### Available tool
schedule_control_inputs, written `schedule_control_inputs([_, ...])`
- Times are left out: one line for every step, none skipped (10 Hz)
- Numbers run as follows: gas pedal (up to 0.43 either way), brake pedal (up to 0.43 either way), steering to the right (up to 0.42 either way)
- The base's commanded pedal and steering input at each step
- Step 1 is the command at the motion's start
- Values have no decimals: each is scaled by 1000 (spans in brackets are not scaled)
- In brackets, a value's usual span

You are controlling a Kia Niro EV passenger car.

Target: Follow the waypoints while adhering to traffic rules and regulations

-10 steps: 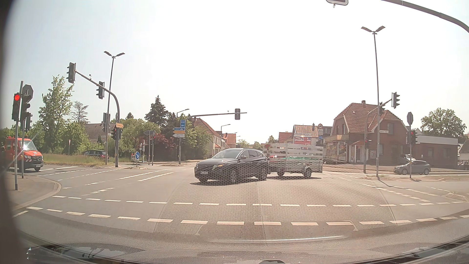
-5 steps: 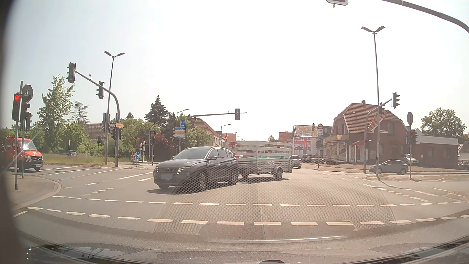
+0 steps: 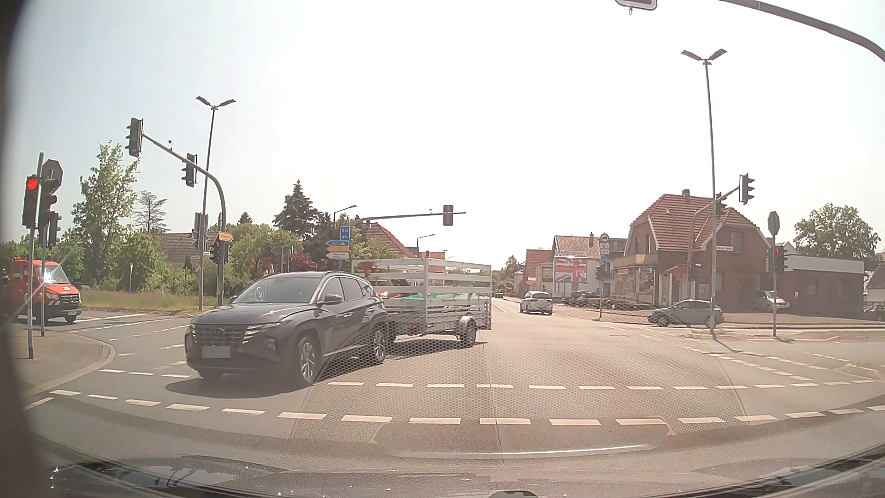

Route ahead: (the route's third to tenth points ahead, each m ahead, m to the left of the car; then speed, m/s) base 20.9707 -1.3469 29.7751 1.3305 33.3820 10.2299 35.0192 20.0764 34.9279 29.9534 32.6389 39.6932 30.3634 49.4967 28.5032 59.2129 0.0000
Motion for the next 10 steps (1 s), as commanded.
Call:
schedule_control_inputs([0,262,19])
schedule_control_inputs([0,262,19])
schedule_control_inputs([0,262,19])
schedule_control_inputs([0,262,19])
schedule_control_inputs([0,262,19])
schedule_control_inputs([0,262,19])
schedule_control_inputs([0,262,19])
schedule_control_inputs([0,262,19])
schedule_control_inputs([0,262,19])
schedule_control_inputs([0,262,19])
